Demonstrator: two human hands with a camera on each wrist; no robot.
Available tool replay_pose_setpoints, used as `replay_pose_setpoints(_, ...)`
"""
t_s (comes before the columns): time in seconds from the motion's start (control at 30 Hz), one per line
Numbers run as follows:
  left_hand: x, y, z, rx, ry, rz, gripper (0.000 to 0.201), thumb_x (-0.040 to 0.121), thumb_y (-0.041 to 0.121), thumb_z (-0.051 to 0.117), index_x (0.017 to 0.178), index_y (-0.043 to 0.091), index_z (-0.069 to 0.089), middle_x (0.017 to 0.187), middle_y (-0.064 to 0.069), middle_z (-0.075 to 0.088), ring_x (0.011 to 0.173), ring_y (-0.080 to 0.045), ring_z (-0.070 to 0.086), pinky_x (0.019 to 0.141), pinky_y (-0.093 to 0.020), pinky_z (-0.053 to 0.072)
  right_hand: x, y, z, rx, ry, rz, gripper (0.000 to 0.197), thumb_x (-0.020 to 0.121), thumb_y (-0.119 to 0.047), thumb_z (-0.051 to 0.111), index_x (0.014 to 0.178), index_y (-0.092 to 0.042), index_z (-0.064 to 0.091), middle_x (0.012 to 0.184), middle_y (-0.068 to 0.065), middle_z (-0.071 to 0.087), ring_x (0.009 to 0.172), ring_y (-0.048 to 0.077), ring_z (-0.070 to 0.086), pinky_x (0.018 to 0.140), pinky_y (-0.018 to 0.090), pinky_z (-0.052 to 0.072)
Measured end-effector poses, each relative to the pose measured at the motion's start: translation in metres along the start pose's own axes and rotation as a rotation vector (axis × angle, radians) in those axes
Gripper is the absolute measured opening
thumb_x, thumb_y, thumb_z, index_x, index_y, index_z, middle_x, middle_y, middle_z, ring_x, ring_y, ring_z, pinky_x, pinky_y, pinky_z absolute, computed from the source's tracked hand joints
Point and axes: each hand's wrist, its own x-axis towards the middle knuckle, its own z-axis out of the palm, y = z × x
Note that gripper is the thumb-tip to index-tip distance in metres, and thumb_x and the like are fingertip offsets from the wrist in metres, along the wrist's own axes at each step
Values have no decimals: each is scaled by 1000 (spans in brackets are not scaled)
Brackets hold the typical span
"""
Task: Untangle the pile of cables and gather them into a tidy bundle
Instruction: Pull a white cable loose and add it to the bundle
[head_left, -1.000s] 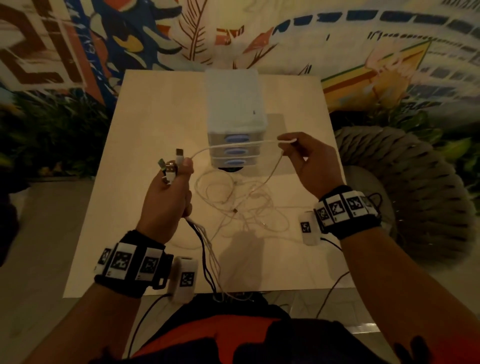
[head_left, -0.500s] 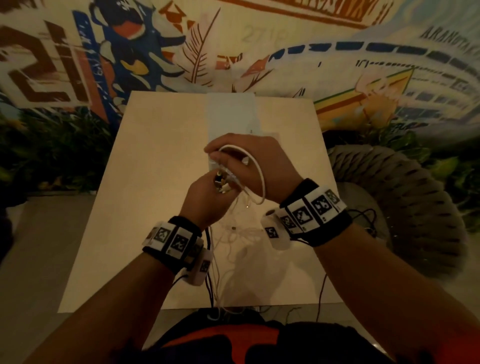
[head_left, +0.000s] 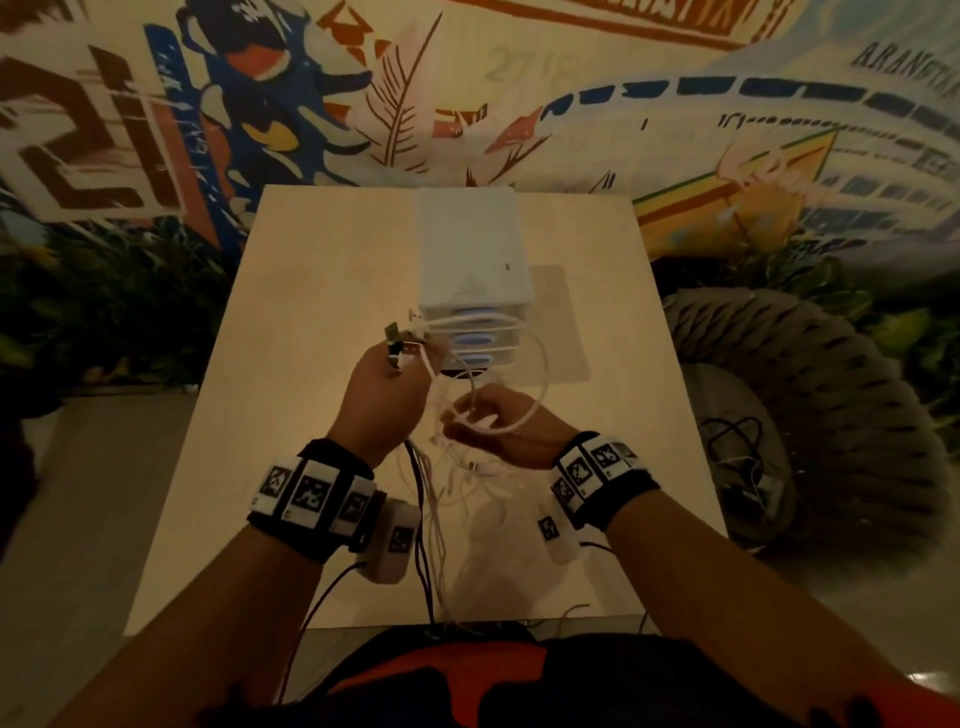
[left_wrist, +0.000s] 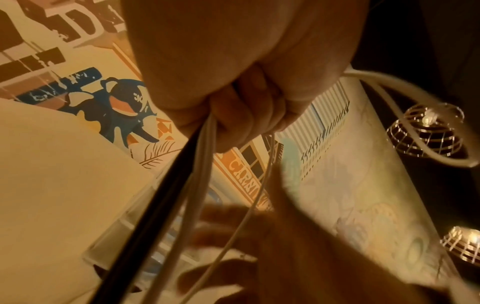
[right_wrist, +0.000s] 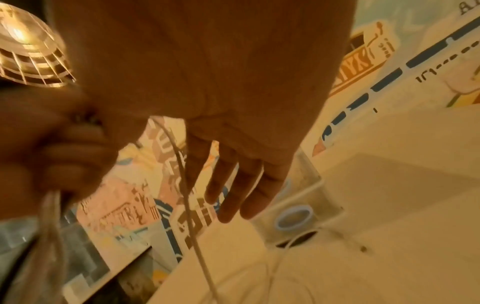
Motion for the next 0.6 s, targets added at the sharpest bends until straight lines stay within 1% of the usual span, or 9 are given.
replay_pose_setpoints(0.03,-1,3,-3,-51,1,11,50,106,30,52,56,34,61,45,7,40,48,-18,32,55,-35,29,4,10,5,-78,-8,13,27,96,-42,65,106,-19,74,101,-9,69,91,-1,63,80,19,47)
replay_pose_setpoints(0.1,-3,7,-12,-167,2,31,50,106,26,52,56,31,53,47,8,34,45,-16,26,52,-35,25,11,32,12,-217,16,45,40,93,-59,57,103,-25,74,104,1,71,95,16,64,83,33,50)
replay_pose_setpoints(0.17,-2,10,-22,-313,19,36,48,106,23,52,59,29,46,50,6,29,42,-15,23,47,-31,23,16,48,12,-273,42,98,52,88,-69,49,104,-25,72,108,5,68,99,22,63,89,42,51)
replay_pose_setpoints(0.27,-2,19,-36,-467,79,60,41,102,22,53,61,28,49,49,8,33,39,-10,26,41,-23,25,16,52,-1,-311,53,181,39,95,-55,58,108,-22,71,116,8,65,108,27,60,97,42,48)
replay_pose_setpoints(0.33,0,23,-43,-499,118,79,38,98,25,53,61,28,48,49,9,34,40,-10,27,41,-22,26,16,51,-11,-316,123,154,34,96,-51,59,106,-22,73,114,6,67,107,26,61,96,40,47)
replay_pose_setpoints(0.43,2,22,-51,-476,173,107,36,97,29,53,62,27,44,48,9,33,39,-10,27,42,-22,26,19,35,-28,-241,285,20,26,97,-45,61,98,-24,77,99,-4,71,89,16,64,84,36,51)
replay_pose_setpoints(0.53,1,20,-52,-423,231,95,39,101,25,54,63,28,47,47,10,33,38,-9,26,41,-20,27,20,-2,-48,-155,431,-79,12,100,-32,62,96,-39,72,90,-23,66,81,-8,61,78,17,47)
replay_pose_setpoints(0.57,1,19,-51,-408,249,83,39,104,22,53,66,28,48,46,10,33,38,-8,27,41,-20,27,20,-14,-55,-151,468,-121,15,101,-28,61,98,-40,70,91,-24,65,81,-10,61,78,15,47)
replay_pose_setpoints(0.6,0,17,-49,-399,260,72,38,105,19,52,68,28,47,46,11,33,37,-7,27,40,-19,27,21,-22,-61,-165,505,-152,17,102,-25,59,100,-37,72,94,-20,65,82,-7,61,80,18,50)
